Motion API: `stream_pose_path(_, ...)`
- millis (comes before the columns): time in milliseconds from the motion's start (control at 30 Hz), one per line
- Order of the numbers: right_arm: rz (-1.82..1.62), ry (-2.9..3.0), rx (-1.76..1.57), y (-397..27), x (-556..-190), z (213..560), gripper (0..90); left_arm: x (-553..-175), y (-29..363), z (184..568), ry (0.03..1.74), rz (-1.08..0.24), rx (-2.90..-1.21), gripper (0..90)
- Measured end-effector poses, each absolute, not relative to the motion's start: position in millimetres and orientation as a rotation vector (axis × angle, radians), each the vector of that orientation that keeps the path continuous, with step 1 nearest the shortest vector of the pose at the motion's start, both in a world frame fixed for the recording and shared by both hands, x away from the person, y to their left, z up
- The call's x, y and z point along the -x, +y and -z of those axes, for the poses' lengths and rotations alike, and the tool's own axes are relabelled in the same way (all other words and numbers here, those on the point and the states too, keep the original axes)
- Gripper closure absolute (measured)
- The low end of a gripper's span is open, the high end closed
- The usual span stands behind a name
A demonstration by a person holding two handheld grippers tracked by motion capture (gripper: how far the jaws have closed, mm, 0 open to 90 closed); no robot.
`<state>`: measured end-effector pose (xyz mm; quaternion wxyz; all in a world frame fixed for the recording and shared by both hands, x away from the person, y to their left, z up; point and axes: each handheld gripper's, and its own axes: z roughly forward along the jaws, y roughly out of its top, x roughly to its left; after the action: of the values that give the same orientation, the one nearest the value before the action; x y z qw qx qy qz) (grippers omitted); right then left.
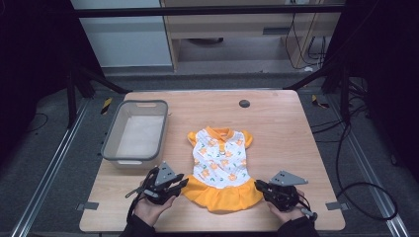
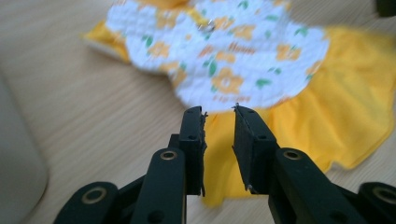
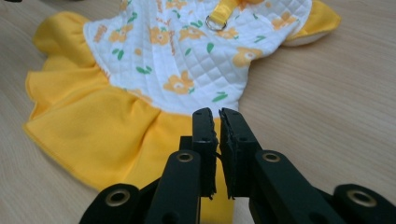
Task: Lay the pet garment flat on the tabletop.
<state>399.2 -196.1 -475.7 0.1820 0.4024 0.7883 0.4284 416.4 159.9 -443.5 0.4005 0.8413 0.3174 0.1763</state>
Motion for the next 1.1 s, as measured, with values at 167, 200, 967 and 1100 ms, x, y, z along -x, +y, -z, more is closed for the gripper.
stream_pose_path(167, -1.232, 2.243, -1.111, -185, -414, 480, 89.2, -434, 129, 467, 0.769, -0.416, -2.235, 76.1)
stream_pose_path(200, -1.240, 2.256, -1.116, -183, -416, 482, 89.7, -438, 126, 473, 0.776, -0.431, -2.268, 76.5)
stream_pose_path(967, -1.236, 2.334, -1.096, -177, -416, 489, 85.0, -420, 154, 474, 0.818, -0.406, -2.209, 63.8)
stream_pose_path(1100, -1.293, 2.230, -1.137, -192, -414, 479, 80.0, -414, 167, 464, 0.823, -0.437, -2.150, 56.8)
